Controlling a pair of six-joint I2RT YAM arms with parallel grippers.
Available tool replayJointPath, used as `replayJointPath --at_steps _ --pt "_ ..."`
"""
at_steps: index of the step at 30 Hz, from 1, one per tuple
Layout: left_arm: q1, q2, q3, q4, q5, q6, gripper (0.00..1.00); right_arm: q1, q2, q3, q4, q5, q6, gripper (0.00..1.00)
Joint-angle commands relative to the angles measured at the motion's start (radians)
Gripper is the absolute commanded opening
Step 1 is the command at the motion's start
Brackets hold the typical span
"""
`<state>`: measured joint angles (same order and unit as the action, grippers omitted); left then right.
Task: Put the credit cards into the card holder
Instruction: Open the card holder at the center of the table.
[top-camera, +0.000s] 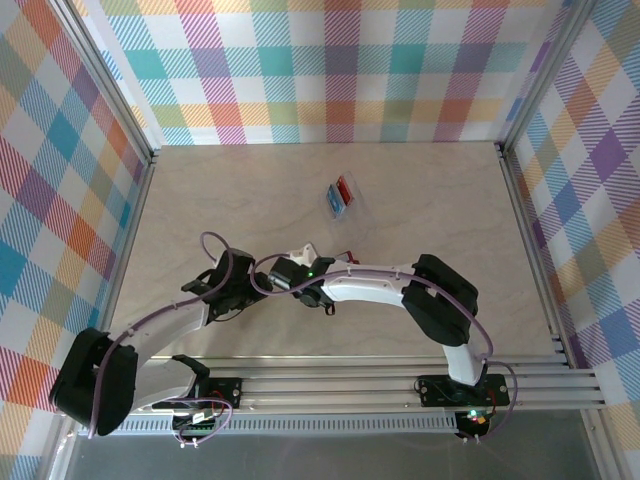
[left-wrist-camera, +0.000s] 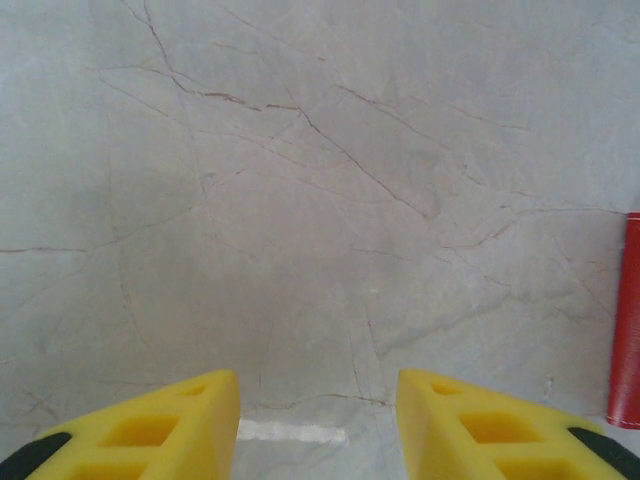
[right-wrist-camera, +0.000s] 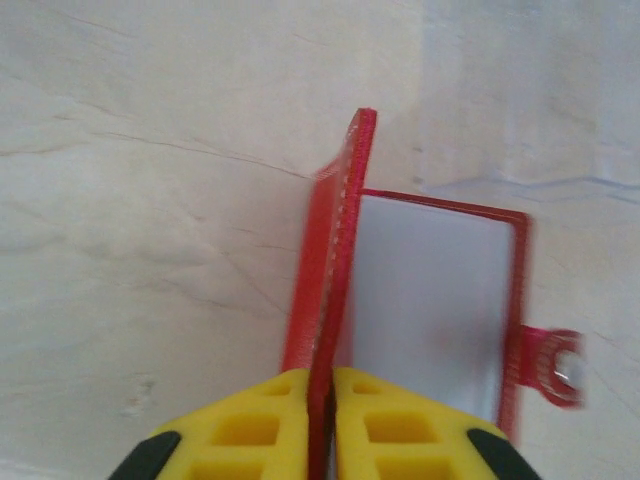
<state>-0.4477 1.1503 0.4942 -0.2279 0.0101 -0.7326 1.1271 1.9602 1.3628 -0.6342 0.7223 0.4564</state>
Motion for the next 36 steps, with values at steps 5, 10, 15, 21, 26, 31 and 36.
replayJointPath --at_steps 5,10,15,21,26,31,36 --pt "0.046 -0.063 -0.019 -0.082 0.035 0.03 0.47 -0.003 0.0 -0.059 0.138 -0.293 -0.052 0.18" --pt "0.049 -0.056 -0.02 -0.068 0.058 0.029 0.47 -0.03 -0.015 -0.096 0.193 -0.393 -0.045 0.24" --pt "0.05 -0.046 -0.005 -0.062 0.093 0.035 0.48 -0.103 -0.073 -0.194 0.299 -0.558 -0.024 0.42" --pt "0.05 -0.023 0.028 -0.059 0.132 0.05 0.48 -0.214 -0.11 -0.321 0.486 -0.835 0.027 0.58" --pt "0.044 0.023 0.064 -0.004 0.201 0.065 0.48 -0.313 -0.127 -0.427 0.639 -1.006 0.096 0.59" --pt "0.001 0.093 0.125 0.056 0.247 0.059 0.41 -0.362 -0.141 -0.482 0.711 -1.07 0.139 0.55" --pt "-0.053 0.22 0.218 0.12 0.285 0.032 0.21 -0.385 -0.138 -0.507 0.746 -1.095 0.162 0.46"
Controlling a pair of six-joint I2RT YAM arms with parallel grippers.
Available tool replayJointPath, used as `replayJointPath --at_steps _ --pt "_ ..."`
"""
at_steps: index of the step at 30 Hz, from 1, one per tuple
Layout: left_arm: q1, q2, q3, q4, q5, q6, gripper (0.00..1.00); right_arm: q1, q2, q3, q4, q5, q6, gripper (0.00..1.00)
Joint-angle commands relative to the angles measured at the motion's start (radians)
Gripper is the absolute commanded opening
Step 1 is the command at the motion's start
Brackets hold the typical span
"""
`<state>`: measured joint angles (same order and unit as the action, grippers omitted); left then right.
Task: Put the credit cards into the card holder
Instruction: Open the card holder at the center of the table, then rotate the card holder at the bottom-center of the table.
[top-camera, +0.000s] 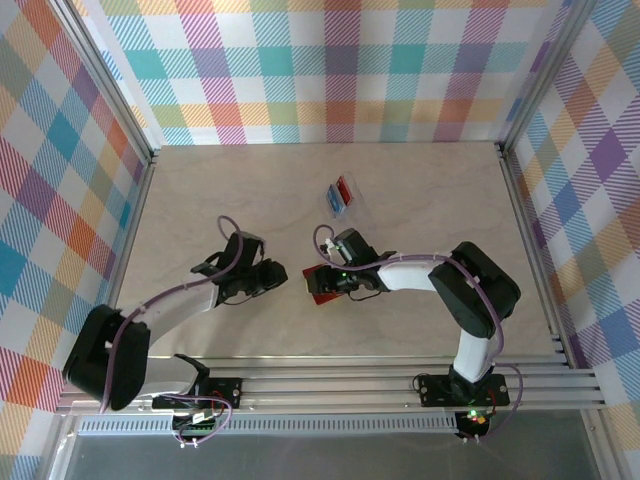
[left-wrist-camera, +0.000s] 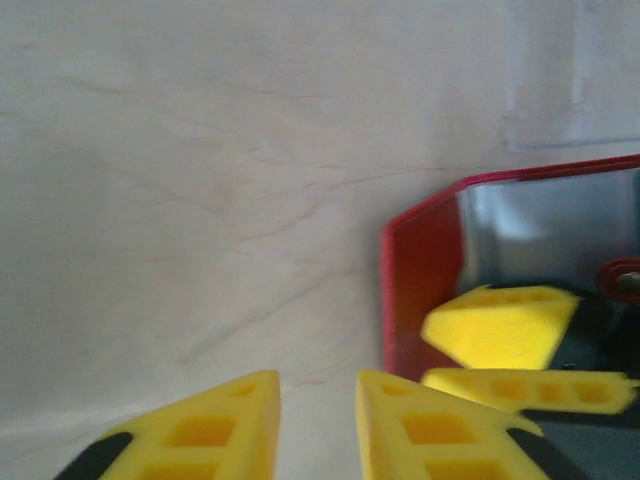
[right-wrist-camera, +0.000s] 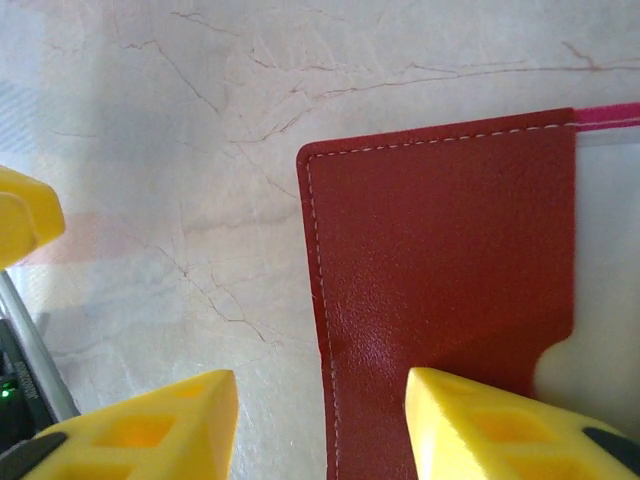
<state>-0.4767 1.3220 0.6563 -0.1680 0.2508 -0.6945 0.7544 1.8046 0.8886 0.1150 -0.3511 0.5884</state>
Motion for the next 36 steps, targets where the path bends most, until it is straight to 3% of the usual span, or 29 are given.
replayJointPath --at_steps 1,8,18,25,30,36 --pt "-0.034 0.081 0.077 0.073 0.048 -0.011 0.19 -0.016 0.018 -0.038 0.001 -0.021 0.032 0.43" --pt "-0.073 0.286 0.188 0.141 0.066 -0.046 0.11 -0.033 -0.002 -0.064 0.017 -0.015 0.039 0.31" --pt "-0.105 0.456 0.244 0.11 0.055 -0.002 0.09 -0.033 -0.041 -0.065 -0.006 0.008 0.022 0.31" --pt "-0.108 0.521 0.281 -0.045 0.012 0.073 0.08 -0.032 -0.113 -0.043 -0.124 0.129 -0.029 0.41" --pt "-0.119 0.56 0.339 -0.169 -0.041 0.148 0.08 -0.032 -0.12 0.031 -0.261 0.282 -0.075 0.41" --pt "-0.122 0.556 0.334 -0.181 -0.093 0.206 0.08 -0.033 -0.109 0.084 -0.374 0.46 -0.115 0.41"
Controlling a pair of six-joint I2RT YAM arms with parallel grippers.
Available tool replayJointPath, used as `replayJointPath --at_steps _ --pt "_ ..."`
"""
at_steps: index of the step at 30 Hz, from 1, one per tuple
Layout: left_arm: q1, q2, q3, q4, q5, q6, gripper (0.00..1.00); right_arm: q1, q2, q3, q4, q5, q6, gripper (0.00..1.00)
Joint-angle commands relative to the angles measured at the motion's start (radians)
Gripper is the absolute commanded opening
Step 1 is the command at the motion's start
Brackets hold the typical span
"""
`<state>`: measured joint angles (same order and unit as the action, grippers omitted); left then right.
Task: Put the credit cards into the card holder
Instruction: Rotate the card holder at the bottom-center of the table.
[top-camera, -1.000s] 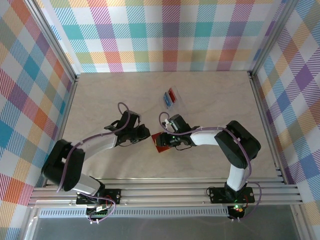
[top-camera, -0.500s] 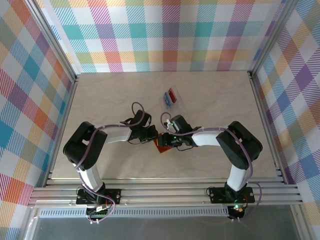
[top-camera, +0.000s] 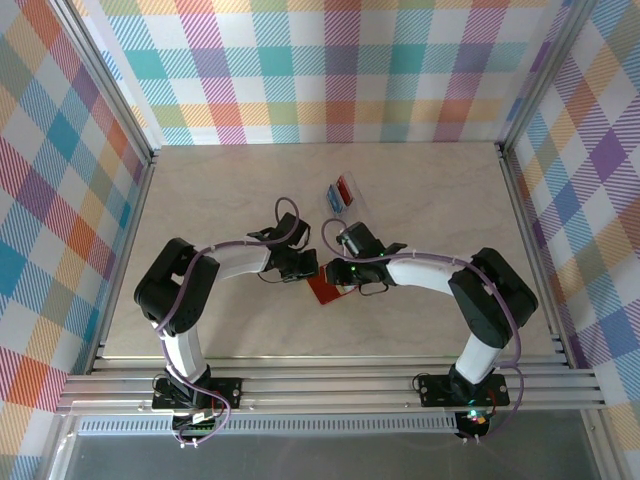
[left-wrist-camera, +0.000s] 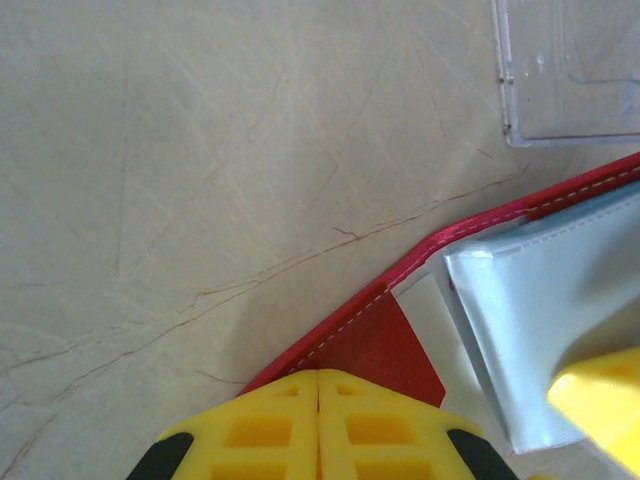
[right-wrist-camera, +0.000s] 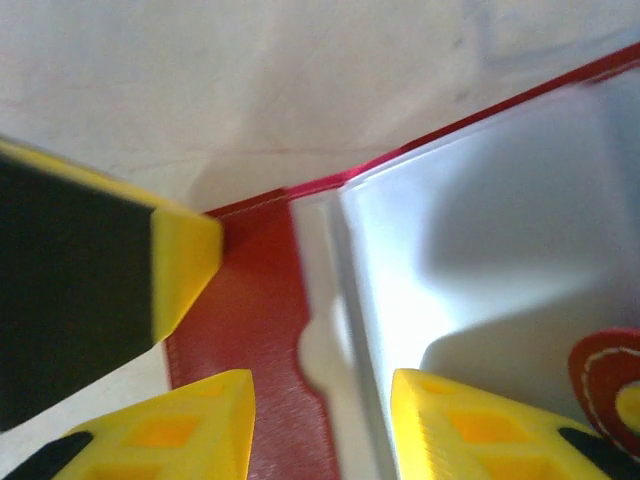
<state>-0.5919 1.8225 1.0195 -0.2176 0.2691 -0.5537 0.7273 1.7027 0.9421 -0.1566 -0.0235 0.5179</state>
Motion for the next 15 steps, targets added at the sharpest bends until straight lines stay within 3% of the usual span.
replayJointPath --at_steps 1,7,15 --pt "-0.006 0.051 -0.029 -0.137 -0.122 0.075 0.08 -0.008 0.0 0.036 -0.111 0.148 -0.047 0.41" --pt "-0.006 0.042 -0.04 -0.137 -0.143 0.099 0.1 -0.009 0.06 0.04 -0.122 0.153 -0.04 0.4" --pt "-0.006 0.056 -0.014 -0.138 -0.17 0.12 0.13 -0.005 0.023 -0.125 -0.03 0.086 0.052 0.37"
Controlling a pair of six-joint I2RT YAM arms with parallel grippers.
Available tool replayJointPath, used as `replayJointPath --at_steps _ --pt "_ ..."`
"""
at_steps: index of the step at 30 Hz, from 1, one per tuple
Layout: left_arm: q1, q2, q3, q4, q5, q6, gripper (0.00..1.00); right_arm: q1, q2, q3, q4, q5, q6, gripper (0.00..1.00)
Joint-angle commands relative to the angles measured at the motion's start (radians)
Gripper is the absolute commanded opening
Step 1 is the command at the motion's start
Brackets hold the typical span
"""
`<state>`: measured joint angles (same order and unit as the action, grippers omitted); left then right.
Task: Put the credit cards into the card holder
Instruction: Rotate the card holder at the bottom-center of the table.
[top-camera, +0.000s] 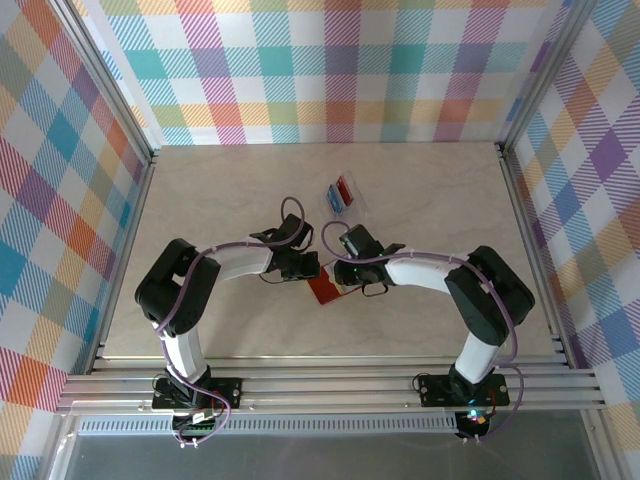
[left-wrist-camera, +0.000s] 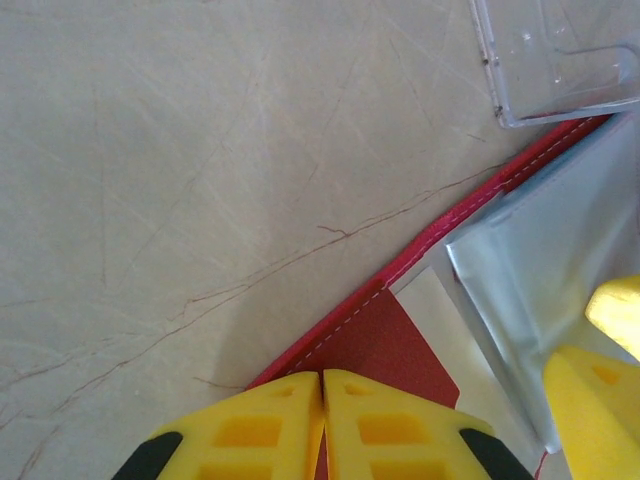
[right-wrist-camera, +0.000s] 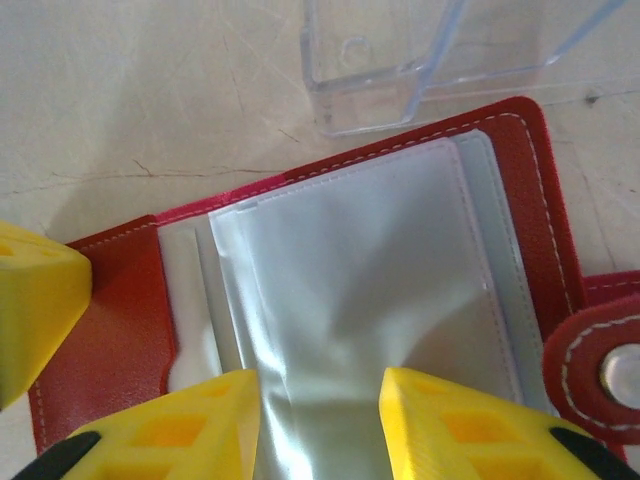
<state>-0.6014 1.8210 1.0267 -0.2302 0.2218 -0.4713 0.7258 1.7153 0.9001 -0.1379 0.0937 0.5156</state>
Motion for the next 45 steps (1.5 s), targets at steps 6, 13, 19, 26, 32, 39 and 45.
replayJointPath --at_steps 6,13,19,26,32,39,45 --pt "0.003 0.056 -0.001 -0.106 -0.139 0.054 0.14 0.065 -0.031 -0.222 0.085 -0.085 0.182 0.37" --pt "0.004 0.073 0.025 -0.083 -0.139 0.067 0.17 0.167 -0.1 -0.257 0.141 -0.05 0.294 0.37" --pt "0.014 0.013 0.006 -0.058 -0.124 0.067 0.19 0.165 -0.155 -0.185 -0.001 0.062 0.225 0.4" --pt "0.013 -0.151 -0.077 0.036 0.03 0.021 0.25 0.131 -0.18 -0.067 -0.128 0.077 0.104 0.42" --pt "0.011 -0.194 -0.123 0.076 0.12 -0.016 0.26 0.108 -0.152 0.004 -0.163 0.044 0.058 0.4" --pt "-0.012 -0.223 -0.153 0.04 0.131 -0.024 0.26 0.088 -0.105 0.084 -0.2 0.056 0.026 0.37" --pt "-0.029 -0.191 -0.135 -0.04 0.11 0.003 0.26 0.083 -0.04 0.153 -0.227 0.038 -0.015 0.37"
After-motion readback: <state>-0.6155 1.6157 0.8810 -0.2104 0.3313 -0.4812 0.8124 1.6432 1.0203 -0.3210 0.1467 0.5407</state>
